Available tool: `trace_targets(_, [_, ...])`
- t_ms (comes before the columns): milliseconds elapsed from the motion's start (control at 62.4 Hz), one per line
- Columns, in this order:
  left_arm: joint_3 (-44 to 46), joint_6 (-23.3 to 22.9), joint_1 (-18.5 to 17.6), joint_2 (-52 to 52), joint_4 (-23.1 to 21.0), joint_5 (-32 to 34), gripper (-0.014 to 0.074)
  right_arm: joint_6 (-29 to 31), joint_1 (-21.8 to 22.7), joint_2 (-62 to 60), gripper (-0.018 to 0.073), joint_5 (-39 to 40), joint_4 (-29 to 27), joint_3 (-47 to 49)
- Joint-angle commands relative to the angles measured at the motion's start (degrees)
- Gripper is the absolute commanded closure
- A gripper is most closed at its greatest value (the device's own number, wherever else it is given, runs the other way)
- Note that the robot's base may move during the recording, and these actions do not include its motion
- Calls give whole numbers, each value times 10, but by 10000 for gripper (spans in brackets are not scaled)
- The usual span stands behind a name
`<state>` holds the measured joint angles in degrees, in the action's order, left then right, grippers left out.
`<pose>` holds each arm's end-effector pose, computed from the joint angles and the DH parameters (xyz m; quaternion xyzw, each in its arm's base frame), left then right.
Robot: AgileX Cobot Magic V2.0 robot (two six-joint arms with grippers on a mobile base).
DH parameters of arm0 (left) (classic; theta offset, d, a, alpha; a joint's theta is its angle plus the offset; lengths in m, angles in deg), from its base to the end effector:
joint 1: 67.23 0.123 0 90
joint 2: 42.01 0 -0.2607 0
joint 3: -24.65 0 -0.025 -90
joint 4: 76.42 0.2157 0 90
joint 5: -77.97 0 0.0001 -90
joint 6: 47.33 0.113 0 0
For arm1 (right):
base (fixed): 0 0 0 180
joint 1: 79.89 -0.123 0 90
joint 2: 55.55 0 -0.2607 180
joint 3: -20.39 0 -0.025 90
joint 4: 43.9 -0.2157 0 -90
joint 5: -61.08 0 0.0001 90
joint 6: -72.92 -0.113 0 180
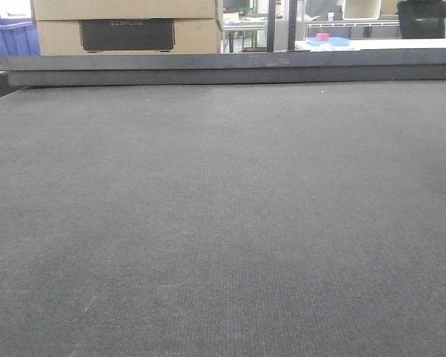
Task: Grab block from conveyor and place in blue bin
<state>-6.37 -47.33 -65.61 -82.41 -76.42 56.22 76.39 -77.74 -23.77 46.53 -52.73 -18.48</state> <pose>0.1107 0.0031 0.3780 -0.0103 0.7263 0.0097 0.6872 0.0862 0.0011 0.3650 0.0284 0.6752 0.0319 0.7364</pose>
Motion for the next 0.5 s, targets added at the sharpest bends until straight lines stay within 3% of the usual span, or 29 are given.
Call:
trace_targets(0, [3,0,-3,15,8,5,707,5,0,-15,721,5,1,0])
trace_targets(481, [3,0,-3,20,8,5,707,5,0,-17,721,2,1,0])
